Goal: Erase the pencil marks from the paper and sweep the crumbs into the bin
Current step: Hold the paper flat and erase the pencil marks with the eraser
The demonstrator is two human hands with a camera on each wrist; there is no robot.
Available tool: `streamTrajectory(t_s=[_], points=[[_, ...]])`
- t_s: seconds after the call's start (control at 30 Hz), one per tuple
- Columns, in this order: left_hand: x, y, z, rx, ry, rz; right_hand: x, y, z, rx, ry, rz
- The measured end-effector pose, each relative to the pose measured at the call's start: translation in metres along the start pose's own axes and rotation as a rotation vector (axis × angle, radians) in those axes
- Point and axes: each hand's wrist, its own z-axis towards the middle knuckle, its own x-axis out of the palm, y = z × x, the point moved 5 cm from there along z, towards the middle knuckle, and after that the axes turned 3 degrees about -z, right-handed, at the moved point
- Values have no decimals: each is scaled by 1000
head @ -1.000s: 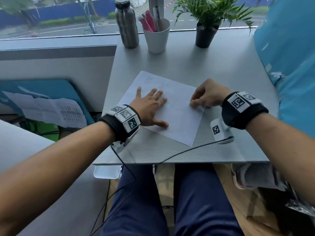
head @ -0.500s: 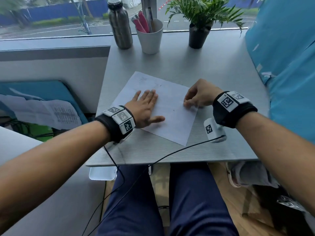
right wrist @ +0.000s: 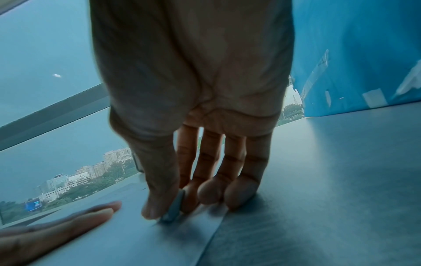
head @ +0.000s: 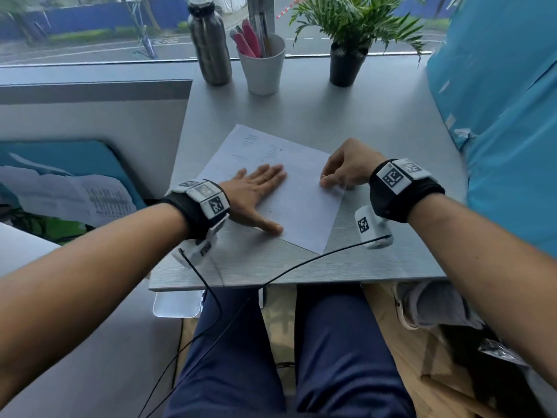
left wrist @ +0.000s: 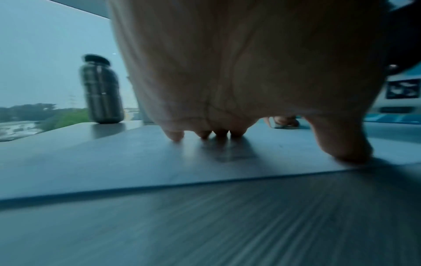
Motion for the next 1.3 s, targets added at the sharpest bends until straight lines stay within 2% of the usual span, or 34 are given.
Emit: streamTrajectory(t_s=[0.13, 0.23, 0.37, 0.57, 0.73, 0.87, 0.93, 1.07, 1.13, 1.23, 1.3], points=[[4, 11, -4, -27, -9, -67, 0, 5, -4, -1, -80, -85], [4, 10, -4, -30, -22, -80, 6, 26, -11, -83, -166, -178], [4, 9, -6, -38, -27, -86, 20, 53, -23, -226, -102, -163], [3, 8, -5, -36, -8, -103, 25, 36, -35, -218, -172, -135], [4, 9, -3, -54, -4, -86, 48, 37, -65, -310, 11, -205], [4, 10, -3, -52, 2, -98, 27, 33, -43, -270, -109, -126], [3, 10, -3, -54, 8, -95, 30, 32, -46, -290, -117, -124], [4, 12, -3, -61, 6, -81, 45, 30, -63, -314, 58, -196], [4, 9, -4, -58, 12, -75, 32, 29, -54, -285, -14, -150], [2, 8, -5, -59, 31, -88, 4, 31, -33, -213, -249, 45], [-1, 9, -7, -58, 61, -113, 4, 38, -25, -195, -261, 50]])
